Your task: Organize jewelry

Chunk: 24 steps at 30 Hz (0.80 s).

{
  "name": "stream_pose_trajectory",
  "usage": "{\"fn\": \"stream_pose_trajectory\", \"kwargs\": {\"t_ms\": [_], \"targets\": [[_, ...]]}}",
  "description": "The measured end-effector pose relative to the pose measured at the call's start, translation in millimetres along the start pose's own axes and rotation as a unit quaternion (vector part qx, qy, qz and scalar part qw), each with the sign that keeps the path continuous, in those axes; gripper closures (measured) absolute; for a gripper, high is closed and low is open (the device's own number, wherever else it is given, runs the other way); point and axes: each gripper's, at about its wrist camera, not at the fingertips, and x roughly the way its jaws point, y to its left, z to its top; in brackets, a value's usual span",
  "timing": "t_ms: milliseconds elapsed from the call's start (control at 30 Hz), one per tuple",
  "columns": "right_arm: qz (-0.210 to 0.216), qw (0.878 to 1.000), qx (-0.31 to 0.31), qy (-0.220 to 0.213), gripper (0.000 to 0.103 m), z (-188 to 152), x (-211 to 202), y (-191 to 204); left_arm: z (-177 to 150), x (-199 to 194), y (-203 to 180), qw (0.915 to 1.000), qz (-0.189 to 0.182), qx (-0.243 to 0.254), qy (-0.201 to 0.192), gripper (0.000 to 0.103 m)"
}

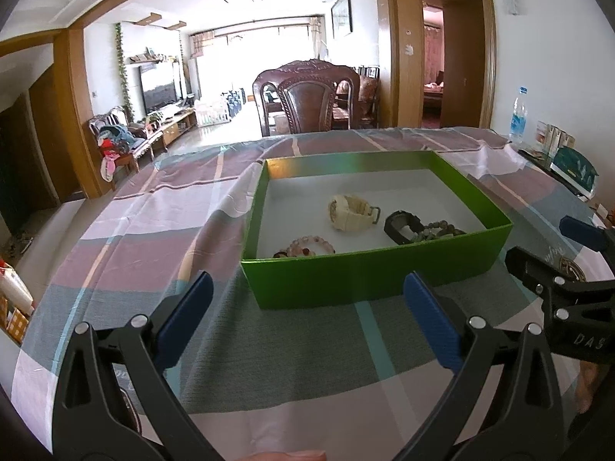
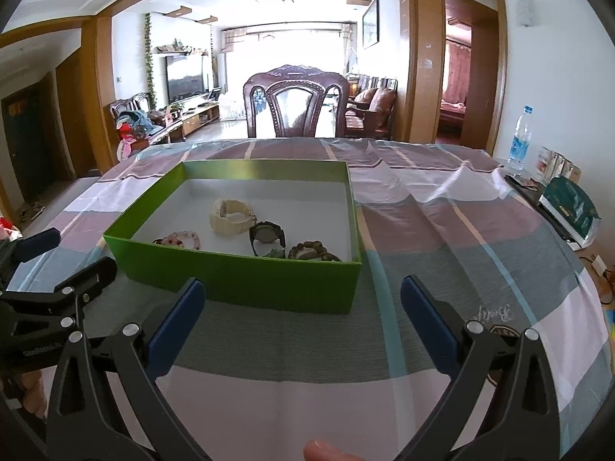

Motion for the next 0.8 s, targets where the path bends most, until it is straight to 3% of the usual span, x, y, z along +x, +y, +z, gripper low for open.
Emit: {"fn": "stream_pose_trajectory", "kwargs": {"t_ms": [300,800], "targets": [[-0.026,0.999,-0.010,-0.026,0.003,-5.0,-5.8,11.3,-0.8,-1.5,1.0,0.9999,0.007,-0.008,0.000,0.004],[-0.013,1.000,-0.001,-0.016,0.003,-5.8,-1.8,9.1,-1.4,-2.8,1.0,0.9999,0.008,-0.010,-0.001,0.004]]}}
